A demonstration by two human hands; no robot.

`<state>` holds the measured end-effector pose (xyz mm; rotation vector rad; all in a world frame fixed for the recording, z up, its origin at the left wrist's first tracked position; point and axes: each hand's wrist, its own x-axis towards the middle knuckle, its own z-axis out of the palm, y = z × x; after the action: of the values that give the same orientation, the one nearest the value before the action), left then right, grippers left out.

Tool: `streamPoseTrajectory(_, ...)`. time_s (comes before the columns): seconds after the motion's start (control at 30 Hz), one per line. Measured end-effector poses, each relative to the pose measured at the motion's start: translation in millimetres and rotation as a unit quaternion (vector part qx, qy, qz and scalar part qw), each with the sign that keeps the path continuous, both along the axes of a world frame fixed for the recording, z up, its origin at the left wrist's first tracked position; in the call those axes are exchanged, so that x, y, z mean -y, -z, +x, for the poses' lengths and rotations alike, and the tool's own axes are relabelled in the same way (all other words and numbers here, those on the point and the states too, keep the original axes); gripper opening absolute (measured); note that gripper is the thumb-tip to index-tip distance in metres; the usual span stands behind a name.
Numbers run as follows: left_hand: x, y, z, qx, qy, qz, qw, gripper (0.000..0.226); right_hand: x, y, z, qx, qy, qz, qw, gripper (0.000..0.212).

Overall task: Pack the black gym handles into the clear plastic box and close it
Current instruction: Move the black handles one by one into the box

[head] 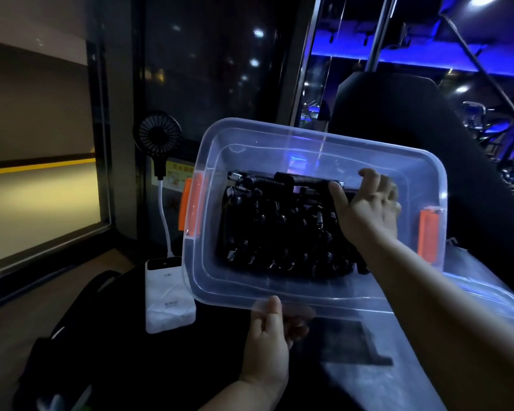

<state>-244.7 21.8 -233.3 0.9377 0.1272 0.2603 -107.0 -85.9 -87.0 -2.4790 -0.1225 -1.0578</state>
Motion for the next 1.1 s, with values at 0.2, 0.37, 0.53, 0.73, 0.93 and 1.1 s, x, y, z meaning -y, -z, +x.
streamPoseTrajectory(0.2,0.3,-5.0,-4.0,0.009,0.004,0.027,1.000,0.043,61.6,25.4,-39.6,0.197,0.000,0.018,0.980,0.044)
streamPoseTrajectory(0.37,3.5,-8.5,-5.7,0.005,-0.009,0.019,1.000,0.044,115.8,53.3,-37.2,0.083,0.069,0.135,0.985,0.042)
streamPoseTrajectory(0.53,6.7,-14.1,-8.0,0.001,-0.016,0.018,1.000,0.035,129.6,66.0,-42.1,-0.091,0.013,0.119,0.989,0.036)
streamPoseTrajectory(0.73,11.8,-20.7,-9.2,-0.013,-0.027,0.007,1.000,0.029,132.1,68.8,-44.9,-0.095,-0.028,0.166,0.981,0.029)
streamPoseTrajectory(0.93,10.0,-30.6,-7.5,-0.015,-0.013,0.003,1.000,0.038,130.1,68.8,-50.6,-0.034,-0.037,0.217,0.975,0.032)
streamPoseTrajectory(1.1,15.6,-37.9,-4.1,-0.015,0.018,0.021,1.000,0.046,143.2,64.4,-56.6,-0.012,-0.026,0.249,0.968,0.029)
